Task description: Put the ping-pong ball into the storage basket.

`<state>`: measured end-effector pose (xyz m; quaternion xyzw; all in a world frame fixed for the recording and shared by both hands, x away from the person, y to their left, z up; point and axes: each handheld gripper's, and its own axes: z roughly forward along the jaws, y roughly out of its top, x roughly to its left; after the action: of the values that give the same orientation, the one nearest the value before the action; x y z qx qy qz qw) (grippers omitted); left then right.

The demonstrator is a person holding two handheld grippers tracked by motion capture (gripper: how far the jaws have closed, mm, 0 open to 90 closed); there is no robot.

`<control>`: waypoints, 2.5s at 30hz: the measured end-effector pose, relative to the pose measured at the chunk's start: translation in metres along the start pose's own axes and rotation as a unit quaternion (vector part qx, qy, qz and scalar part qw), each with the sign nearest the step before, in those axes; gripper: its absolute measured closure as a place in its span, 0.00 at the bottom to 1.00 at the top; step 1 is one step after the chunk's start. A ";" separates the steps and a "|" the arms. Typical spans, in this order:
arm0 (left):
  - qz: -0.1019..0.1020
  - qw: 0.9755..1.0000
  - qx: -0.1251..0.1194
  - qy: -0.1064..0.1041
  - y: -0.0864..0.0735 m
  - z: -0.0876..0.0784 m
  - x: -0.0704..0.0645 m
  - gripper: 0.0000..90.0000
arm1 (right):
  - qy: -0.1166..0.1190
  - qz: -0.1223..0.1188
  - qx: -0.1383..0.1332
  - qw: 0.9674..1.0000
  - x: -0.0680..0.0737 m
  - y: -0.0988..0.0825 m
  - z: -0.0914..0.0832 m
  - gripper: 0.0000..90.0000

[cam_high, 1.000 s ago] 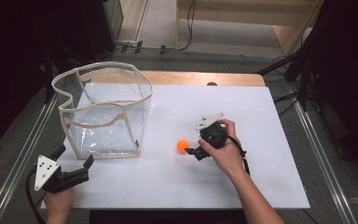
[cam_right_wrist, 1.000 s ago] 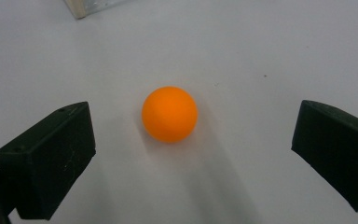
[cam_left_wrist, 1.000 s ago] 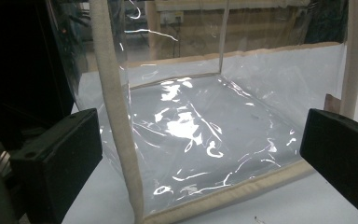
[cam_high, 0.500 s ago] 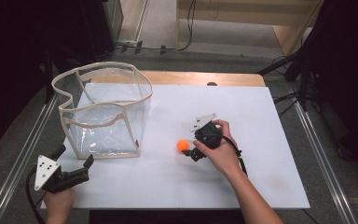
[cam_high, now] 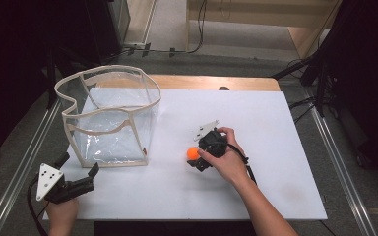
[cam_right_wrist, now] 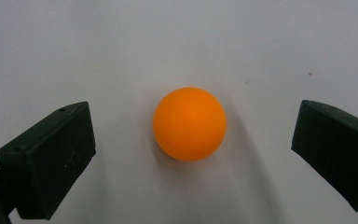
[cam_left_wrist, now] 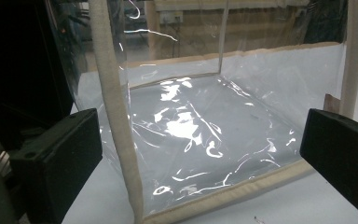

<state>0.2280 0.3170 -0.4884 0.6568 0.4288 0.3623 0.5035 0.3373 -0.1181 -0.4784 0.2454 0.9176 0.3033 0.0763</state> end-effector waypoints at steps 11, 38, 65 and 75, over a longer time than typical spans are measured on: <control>0.000 1.000 0.000 -0.001 0.000 0.000 0.000 0.00 | -0.004 -0.007 0.010 1.000 0.002 0.003 0.008 0.13; 0.000 1.000 0.001 -0.001 0.000 0.000 0.000 0.00 | 0.018 0.005 0.044 0.999 -0.001 0.003 0.021 0.53; -0.001 1.000 0.001 -0.001 0.000 0.000 0.000 0.00 | 0.042 -0.003 0.029 0.999 -0.006 0.013 0.005 0.53; -0.001 1.000 0.001 -0.002 0.000 0.000 0.000 0.00 | 0.059 -0.020 0.023 0.998 -0.006 0.018 0.001 0.53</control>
<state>0.2280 0.3172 -0.4882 0.6575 0.4287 0.3606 0.5039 0.3499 -0.1082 -0.4685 0.2103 0.9318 0.2948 0.0226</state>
